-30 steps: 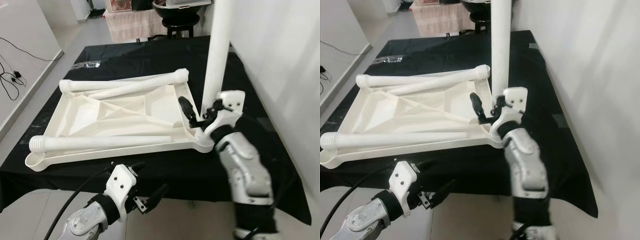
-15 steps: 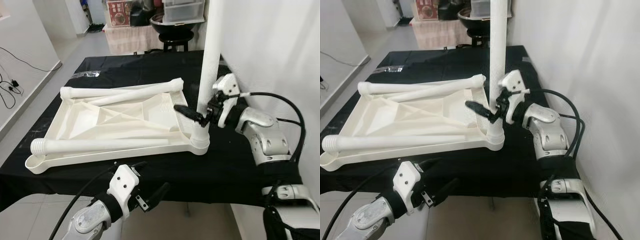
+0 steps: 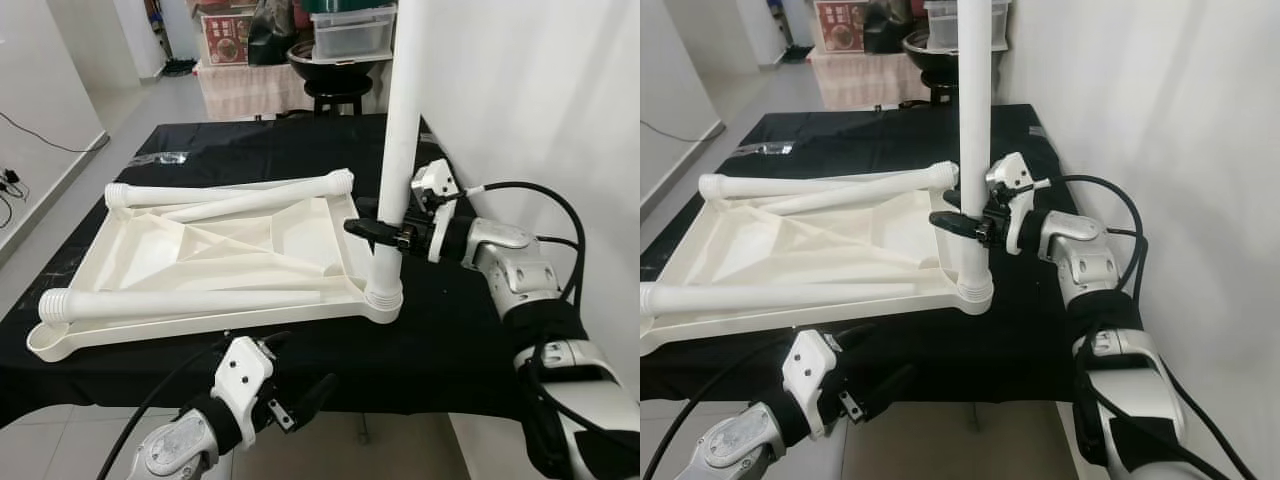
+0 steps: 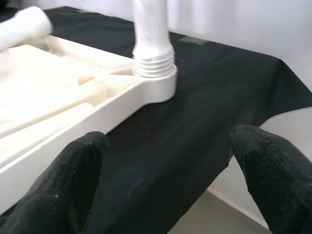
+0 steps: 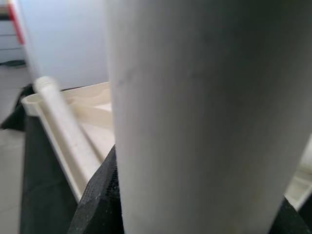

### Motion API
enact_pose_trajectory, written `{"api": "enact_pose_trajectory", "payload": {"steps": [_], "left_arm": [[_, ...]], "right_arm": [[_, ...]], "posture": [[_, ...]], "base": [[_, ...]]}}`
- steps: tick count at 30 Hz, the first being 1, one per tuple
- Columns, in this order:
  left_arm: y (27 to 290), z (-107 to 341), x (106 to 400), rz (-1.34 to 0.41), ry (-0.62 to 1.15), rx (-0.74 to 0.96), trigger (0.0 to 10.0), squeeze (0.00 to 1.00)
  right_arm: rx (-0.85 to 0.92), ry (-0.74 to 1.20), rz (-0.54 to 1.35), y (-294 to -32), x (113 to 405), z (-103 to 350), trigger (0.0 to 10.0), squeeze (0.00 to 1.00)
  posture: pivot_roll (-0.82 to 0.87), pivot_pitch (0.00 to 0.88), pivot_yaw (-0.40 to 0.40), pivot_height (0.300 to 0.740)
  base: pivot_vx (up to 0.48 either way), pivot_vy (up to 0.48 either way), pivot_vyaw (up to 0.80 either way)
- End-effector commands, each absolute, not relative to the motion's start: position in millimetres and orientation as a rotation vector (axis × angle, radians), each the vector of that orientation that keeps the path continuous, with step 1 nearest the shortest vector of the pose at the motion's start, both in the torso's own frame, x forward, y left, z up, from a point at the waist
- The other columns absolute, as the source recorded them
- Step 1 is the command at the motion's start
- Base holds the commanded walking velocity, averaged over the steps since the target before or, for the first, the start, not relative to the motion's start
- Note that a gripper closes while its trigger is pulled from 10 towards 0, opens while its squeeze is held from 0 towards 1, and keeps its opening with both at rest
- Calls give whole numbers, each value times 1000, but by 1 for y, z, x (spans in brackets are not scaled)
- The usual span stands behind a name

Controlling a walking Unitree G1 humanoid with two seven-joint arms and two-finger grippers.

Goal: Building children table

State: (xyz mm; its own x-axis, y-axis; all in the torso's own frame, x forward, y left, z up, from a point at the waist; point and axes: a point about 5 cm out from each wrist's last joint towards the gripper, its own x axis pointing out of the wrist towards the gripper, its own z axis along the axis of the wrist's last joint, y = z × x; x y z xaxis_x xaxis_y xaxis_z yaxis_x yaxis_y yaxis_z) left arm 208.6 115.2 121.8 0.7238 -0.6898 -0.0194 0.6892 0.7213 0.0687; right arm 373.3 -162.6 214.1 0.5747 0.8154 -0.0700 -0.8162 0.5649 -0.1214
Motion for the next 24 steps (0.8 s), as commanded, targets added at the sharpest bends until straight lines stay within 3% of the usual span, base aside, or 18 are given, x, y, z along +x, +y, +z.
{"api": "enact_pose_trajectory", "payload": {"steps": [1, 2, 3, 4, 5, 7, 10, 15, 16, 17, 19, 20, 24], "left_arm": [[119, 120, 208, -739, -12, 57, 10000, 0], [120, 121, 207, -730, -22, 53, 10000, 0], [120, 121, 207, -730, -22, 53, 10000, 0], [122, 123, 207, -718, -37, 56, 10000, 0], [122, 123, 207, -718, -37, 56, 10000, 0], [124, 127, 206, -705, -62, 77, 10000, 0], [125, 129, 207, -704, -70, 86, 10000, 0], [122, 130, 207, -726, -75, 60, 10000, 0], [122, 129, 207, -734, -70, 45, 10000, 0], [121, 127, 207, -741, -63, 30, 10000, 0], [121, 126, 207, -744, -59, 21, 10000, 0], [121, 124, 207, -748, -57, 12, 10000, 0], [119, 123, 207, -763, -51, -15, 10000, 0]], "right_arm": [[-113, 141, 829, -164, 366, 177, 0, 0], [-87, 162, 681, -166, 359, 166, 0, 0], [-87, 162, 681, -166, 359, 166, 0, 0], [-73, 176, 437, -171, 349, 154, 0, 0], [-73, 176, 437, -171, 349, 154, 0, 0], [4, 213, 216, -155, 304, 133, 0, 0], [22, 212, 173, -149, 291, 131, 0, 0], [-1, 215, 230, -135, 299, 127, 0, 0], [2, 208, 267, -131, 310, 128, 10000, 0], [26, 182, 330, -129, 321, 134, 10000, 882], [49, 167, 348, -128, 324, 140, 10000, 882], [74, 134, 365, -131, 331, 149, 10000, 1000], [94, 98, 451, -132, 337, 161, 10000, 1000]], "posture": [[-15, 46, 0, 740], [-16, 50, -5, 740], [-16, 50, -5, 740], [-16, 50, -5, 740], [-16, 50, -5, 740], [-14, 62, 19, 740], [-24, 57, 26, 740], [-20, 40, 21, 740], [-24, 32, 27, 740], [-18, 31, 26, 740], [-18, 31, 26, 740], [-20, 23, 27, 740], [-20, 19, 27, 740]], "base": [[0, 0, 0], [0, 0, 0], [0, 0, 0], [0, 0, 0], [0, 0, 0], [0, 0, 0], [0, 0, 0], [0, 0, 0], [0, 0, 0], [0, 0, 0], [0, 0, 0], [0, 0, 0], [0, 0, 0]]}}
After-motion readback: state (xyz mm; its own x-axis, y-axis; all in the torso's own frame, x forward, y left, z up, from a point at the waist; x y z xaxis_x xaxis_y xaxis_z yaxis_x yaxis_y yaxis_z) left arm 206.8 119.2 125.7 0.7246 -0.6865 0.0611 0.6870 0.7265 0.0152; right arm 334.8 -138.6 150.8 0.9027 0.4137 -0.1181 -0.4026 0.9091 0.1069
